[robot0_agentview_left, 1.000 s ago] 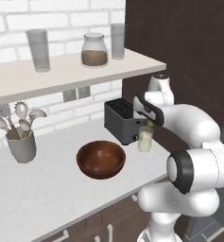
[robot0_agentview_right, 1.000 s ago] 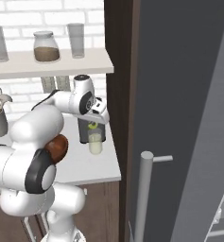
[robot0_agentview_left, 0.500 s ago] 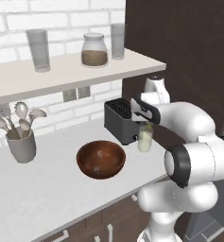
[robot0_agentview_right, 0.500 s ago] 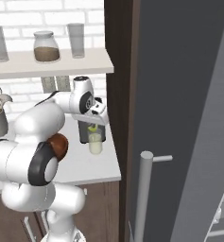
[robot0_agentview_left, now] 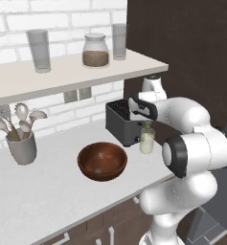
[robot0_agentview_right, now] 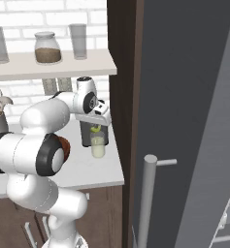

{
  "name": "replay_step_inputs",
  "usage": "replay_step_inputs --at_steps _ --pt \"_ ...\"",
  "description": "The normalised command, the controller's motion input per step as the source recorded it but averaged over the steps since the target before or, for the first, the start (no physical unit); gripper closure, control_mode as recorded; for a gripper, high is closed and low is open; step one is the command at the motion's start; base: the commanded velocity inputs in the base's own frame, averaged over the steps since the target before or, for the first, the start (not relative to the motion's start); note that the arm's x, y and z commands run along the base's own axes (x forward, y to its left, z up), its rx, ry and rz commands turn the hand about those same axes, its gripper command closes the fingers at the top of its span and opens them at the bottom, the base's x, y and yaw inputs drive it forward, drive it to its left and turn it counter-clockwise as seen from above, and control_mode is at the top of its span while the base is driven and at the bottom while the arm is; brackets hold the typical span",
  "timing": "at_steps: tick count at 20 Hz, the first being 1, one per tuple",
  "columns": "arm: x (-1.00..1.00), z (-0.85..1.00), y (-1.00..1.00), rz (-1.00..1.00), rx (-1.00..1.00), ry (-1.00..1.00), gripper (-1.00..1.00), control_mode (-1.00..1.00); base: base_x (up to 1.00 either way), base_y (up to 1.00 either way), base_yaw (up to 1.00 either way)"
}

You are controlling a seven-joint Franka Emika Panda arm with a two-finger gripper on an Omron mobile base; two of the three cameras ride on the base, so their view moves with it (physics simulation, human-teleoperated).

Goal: Grab a lemon wedge from the fridge and one ice cube from the ice bowl, and put them in the glass of lemonade.

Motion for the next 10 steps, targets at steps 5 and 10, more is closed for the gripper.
replay_step_inputs --at_steps 5,10 --pt "0.00 -0.13 -0.13 0.00 0.00 0.00 1.00 -1.00 0.00 0.00 0.00" --pt "-0.08 -0.01 0.00 0.00 0.00 -0.01 1.00 -1.00 0.00 0.00 0.00"
